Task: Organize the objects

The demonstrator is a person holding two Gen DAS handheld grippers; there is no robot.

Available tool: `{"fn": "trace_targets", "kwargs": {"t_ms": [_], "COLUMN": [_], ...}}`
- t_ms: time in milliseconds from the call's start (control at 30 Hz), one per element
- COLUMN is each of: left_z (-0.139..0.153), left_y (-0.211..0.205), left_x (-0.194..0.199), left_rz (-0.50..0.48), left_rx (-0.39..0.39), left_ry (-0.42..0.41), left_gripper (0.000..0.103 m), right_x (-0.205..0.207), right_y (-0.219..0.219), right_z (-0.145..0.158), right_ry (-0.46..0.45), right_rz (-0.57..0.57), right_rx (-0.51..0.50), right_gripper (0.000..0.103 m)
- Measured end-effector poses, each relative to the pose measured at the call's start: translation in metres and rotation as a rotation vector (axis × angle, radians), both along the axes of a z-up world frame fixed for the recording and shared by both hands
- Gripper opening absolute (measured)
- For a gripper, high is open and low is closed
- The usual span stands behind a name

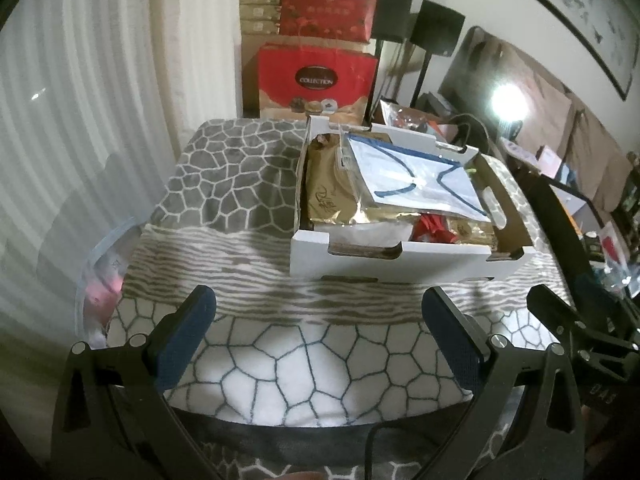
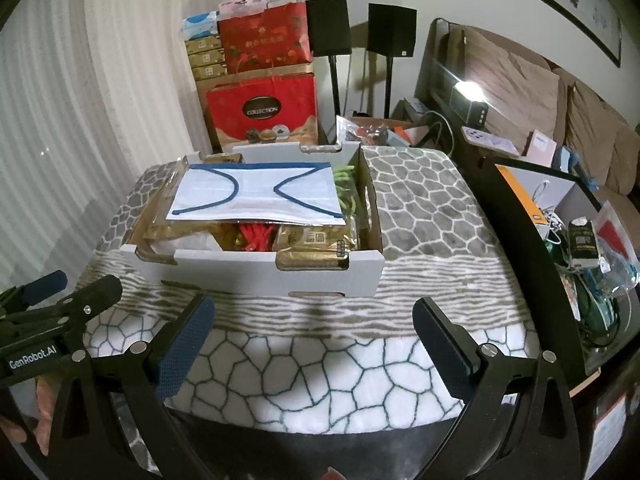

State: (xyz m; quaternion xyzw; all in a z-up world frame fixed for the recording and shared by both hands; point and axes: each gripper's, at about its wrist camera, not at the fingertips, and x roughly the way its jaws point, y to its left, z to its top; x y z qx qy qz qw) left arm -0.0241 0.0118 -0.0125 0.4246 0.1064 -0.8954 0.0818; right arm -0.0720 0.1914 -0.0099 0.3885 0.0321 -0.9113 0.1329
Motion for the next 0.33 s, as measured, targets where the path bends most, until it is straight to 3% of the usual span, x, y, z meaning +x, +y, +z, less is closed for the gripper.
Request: {"fn": "trace_targets", "kwargs": {"t_ms": [333], "left_z": [0.0028], "left_y": [0.0022], "left_x": [0.0005], "left_rz": [-0.001], "left_rx": [-0.020], "left_ry": [0.010], "left_gripper": [0.103], "right_x": [0.0016], "right_y": [0.0001], "right_z": [0.0001], "right_ry": [-0.003], "right_rz": [-0.003], "right_rx": [0.010], "right_gripper": [0.100]}}
